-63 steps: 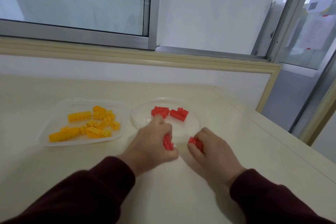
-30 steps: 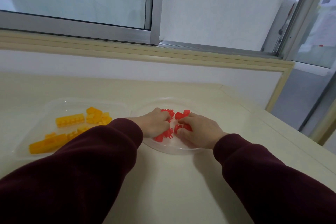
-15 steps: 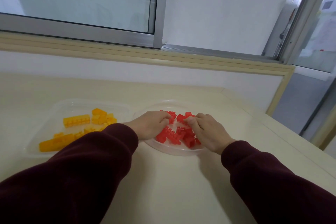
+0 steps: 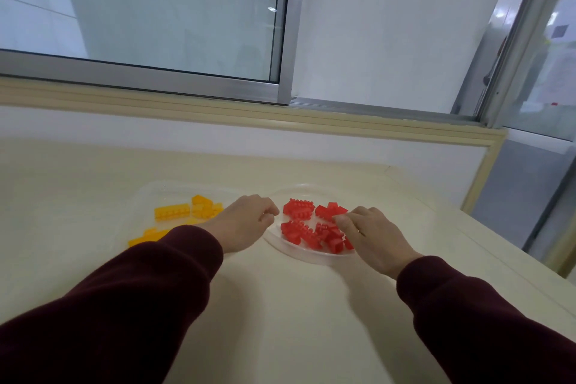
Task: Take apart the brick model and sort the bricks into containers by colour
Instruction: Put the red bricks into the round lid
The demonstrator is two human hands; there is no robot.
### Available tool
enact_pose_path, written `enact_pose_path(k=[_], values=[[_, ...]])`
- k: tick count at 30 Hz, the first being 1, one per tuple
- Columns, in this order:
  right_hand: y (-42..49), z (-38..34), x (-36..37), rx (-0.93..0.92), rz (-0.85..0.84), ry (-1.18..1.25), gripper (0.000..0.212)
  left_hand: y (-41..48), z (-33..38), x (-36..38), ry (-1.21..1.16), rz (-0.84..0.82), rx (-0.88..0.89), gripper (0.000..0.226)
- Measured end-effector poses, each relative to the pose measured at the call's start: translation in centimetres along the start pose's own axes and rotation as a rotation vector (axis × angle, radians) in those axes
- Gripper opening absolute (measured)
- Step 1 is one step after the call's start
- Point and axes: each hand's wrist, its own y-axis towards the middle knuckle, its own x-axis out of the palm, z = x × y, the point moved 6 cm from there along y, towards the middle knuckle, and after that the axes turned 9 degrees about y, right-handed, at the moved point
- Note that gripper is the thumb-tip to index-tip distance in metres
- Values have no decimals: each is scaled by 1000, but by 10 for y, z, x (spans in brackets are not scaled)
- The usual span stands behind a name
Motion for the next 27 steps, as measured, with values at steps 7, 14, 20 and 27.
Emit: enact_pose_path(k=[7, 14, 20, 27], values=[[-22, -40, 19, -125, 125, -103, 32, -51, -33, -9, 341, 118, -163, 34], [-21, -67, 65, -80, 76, -204, 44, -79, -67, -2, 444, 164, -248, 39], [-15, -72, 90, 1, 47, -187, 43, -83, -88, 7, 371, 130, -279, 31], [-2, -79, 97, -58, 69, -141, 41, -80, -99, 7, 183, 137, -219, 26]])
